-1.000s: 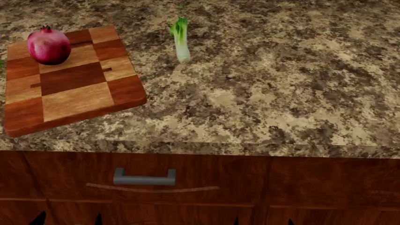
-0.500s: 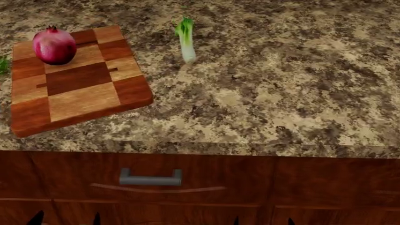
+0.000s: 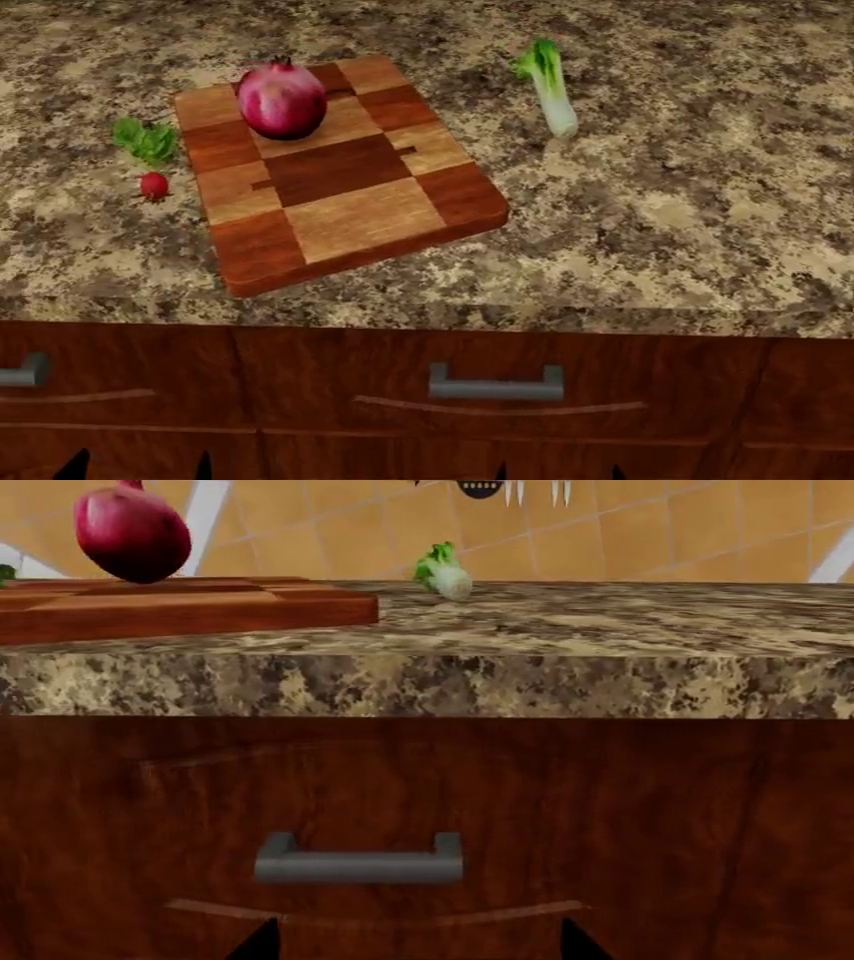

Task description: Clear the non-vegetable object off the cutting board and place the vegetables onto it.

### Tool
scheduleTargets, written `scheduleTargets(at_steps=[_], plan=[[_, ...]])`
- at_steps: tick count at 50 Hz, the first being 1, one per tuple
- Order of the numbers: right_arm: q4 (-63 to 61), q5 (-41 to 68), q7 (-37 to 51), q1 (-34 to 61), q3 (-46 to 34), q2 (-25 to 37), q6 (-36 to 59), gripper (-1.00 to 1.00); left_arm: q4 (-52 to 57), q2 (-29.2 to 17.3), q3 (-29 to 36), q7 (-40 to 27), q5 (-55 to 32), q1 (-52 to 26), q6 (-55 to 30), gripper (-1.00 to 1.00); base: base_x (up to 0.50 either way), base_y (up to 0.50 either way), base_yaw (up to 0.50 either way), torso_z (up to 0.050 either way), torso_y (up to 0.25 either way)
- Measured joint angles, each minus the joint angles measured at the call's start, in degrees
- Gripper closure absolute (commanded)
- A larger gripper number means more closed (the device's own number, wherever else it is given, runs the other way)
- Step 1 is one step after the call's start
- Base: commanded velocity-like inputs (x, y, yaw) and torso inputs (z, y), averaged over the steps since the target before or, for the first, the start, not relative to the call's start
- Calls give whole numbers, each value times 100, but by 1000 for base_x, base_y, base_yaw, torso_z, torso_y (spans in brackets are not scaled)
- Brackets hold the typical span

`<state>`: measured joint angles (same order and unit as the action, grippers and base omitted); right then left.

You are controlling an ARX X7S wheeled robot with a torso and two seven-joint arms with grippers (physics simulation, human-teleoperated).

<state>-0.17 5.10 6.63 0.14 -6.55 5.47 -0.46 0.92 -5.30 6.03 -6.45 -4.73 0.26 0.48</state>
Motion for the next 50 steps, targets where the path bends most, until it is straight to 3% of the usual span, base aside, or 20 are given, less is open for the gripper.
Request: scheduleTargets(at_steps=[13,32,40,50], plan=[[9,60,91,10,-96,77,-7,-100,8,-81,90,-78,-91,1,26,-100,0,500,0,0,0],[-124,68,281,-12,-206,176,84,-100,148,-205,207,-197,-161,39,8,-100,0,0,0,0,0],[-763,22,448,38,-195,334,905,-100,602,-335,245,-275,-164,-28,-555,-100,0,0,0,0,0],[-2134,112,532,338,-68,693,2765,-100,1684,-576,162,-345,-387,-350,-1901,-100,0,0,0,0,0]])
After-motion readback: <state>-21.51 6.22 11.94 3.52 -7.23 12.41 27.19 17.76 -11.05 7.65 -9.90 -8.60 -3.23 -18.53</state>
